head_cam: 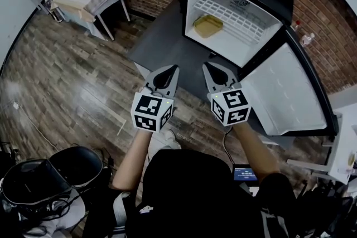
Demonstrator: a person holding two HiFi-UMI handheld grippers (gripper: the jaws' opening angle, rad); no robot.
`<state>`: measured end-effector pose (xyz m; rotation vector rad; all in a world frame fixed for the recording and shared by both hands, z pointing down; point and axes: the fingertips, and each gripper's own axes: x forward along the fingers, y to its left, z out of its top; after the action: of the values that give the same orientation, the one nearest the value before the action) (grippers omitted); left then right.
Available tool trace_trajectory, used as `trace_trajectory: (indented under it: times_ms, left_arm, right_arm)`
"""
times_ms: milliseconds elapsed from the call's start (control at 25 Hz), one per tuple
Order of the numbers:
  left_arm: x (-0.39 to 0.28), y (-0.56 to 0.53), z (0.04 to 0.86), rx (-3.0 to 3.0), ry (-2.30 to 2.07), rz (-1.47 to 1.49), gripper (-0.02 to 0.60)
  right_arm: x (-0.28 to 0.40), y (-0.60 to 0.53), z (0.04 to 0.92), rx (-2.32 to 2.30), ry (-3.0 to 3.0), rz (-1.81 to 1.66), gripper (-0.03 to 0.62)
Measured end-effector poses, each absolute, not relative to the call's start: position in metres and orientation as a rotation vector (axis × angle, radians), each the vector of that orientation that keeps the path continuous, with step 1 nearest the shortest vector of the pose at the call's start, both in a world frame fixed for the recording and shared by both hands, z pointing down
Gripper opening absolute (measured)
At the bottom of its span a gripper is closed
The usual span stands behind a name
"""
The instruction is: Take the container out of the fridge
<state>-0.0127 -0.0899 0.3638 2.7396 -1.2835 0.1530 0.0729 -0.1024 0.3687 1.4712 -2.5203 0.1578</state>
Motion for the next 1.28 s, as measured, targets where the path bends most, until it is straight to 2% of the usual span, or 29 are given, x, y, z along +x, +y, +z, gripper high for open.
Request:
trace_trajectory:
  times_ms: [720, 1280]
  left_arm:
    - [-0.083, -0.149, 0.377, 2.748, -1.225, 0.154, 0.014]
    - [-0.072, -0.160, 0.385, 2.772, -1.158, 0.157, 0.014]
  right_arm:
    - [0.013, -0.158, 0.374, 1.525, -2.466, 0.163, 0.040]
    - [0.021, -0.169, 0.384, 1.554, -2.421, 0.170, 0.040]
